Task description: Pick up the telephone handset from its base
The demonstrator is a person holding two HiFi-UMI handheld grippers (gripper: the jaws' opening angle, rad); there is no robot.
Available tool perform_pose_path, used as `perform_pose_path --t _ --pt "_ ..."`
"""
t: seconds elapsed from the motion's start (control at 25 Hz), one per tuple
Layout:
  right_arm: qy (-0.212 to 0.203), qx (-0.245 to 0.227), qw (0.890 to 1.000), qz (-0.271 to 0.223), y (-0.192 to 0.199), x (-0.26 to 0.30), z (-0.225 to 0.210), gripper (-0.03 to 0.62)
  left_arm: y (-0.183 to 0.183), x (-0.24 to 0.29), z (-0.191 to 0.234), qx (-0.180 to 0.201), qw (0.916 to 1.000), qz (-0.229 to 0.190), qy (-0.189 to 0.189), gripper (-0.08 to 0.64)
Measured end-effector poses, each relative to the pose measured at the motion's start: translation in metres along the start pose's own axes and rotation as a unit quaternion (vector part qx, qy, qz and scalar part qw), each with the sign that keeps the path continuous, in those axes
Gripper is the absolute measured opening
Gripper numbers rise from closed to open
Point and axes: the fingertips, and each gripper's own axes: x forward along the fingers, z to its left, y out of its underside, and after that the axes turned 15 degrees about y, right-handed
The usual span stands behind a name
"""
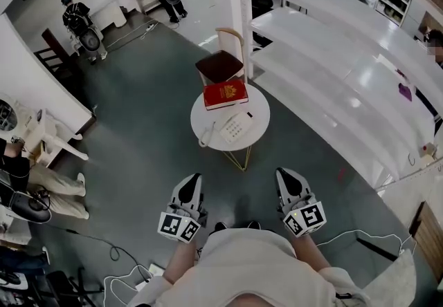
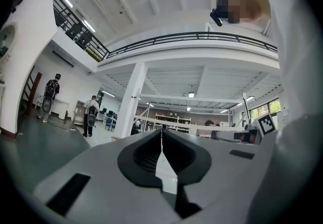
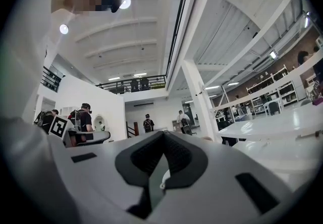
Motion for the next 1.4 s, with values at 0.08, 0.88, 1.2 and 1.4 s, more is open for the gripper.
perform_pose_path --t 0.08,0.88,1.2,1.4 --pt "-0.004 0.004 1.000 -0.006 -0.001 -0.002 0.001 0.008 0.001 0.000 -0.001 -0.002 1.0000 0.000 0.000 0.023" --pt "-0.047 -0.008 0.999 0.001 0.001 0.004 0.004 0.009 0.005 0.009 -0.004 -0.008 0.9998 -0.002 -0.018 0.023" --pt "-0.050 -0.008 0.999 0.006 0.003 0.019 -0.003 0.009 0.003 0.016 0.003 -0.008 0.9997 -0.015 -0.019 0.023" --pt "-0.054 -0.009 0.998 0.009 0.005 0.033 0.001 0.009 0.005 0.016 0.019 -0.008 0.9993 -0.017 -0.031 0.023"
